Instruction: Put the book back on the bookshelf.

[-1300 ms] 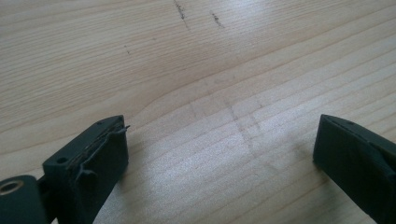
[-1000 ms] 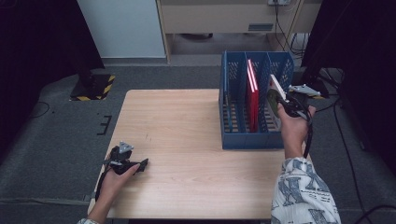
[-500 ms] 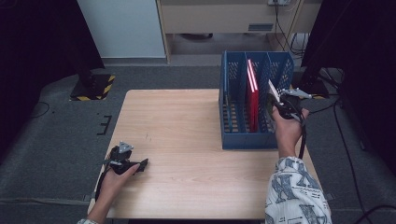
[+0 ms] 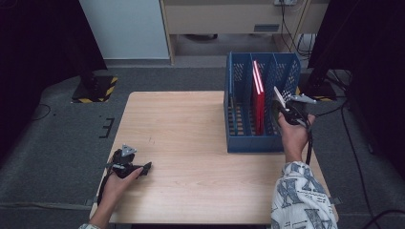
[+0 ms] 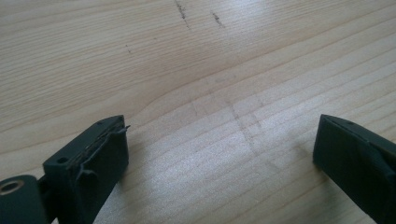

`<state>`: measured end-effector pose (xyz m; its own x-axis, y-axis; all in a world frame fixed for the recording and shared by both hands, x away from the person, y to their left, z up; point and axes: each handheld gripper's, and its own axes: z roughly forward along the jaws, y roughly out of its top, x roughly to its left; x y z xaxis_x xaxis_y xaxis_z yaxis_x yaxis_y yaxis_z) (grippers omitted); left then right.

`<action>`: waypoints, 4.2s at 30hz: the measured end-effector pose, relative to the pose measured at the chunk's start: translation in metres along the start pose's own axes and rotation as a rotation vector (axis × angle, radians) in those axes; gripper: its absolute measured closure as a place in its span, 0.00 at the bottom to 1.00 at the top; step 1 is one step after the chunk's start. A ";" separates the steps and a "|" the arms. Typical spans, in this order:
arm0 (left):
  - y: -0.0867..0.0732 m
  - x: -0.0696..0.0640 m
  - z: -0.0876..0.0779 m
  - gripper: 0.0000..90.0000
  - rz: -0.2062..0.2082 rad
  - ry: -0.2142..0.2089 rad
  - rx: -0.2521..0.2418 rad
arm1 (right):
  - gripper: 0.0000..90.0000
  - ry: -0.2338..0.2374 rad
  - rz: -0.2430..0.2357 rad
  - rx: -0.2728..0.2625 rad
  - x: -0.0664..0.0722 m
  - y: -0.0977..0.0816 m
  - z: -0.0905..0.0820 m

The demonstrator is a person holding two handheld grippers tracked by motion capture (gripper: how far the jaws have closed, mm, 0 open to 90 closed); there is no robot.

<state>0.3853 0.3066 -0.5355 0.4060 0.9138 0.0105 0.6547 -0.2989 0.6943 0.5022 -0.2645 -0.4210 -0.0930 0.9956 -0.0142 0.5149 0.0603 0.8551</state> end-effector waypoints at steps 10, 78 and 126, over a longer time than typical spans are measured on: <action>0.000 0.000 0.000 0.03 0.001 -0.001 0.001 | 0.85 0.021 0.004 0.044 0.003 -0.009 0.007; 0.000 0.001 -0.001 0.03 -0.002 0.005 0.006 | 0.84 0.028 -0.056 0.093 0.003 -0.043 -0.010; 0.000 0.001 -0.001 0.03 -0.004 0.006 0.005 | 0.69 -0.007 -0.091 0.064 0.010 -0.039 -0.008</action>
<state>0.3852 0.3078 -0.5351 0.3998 0.9165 0.0119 0.6597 -0.2967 0.6905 0.4738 -0.2575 -0.4503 -0.1357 0.9862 -0.0945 0.5584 0.1549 0.8150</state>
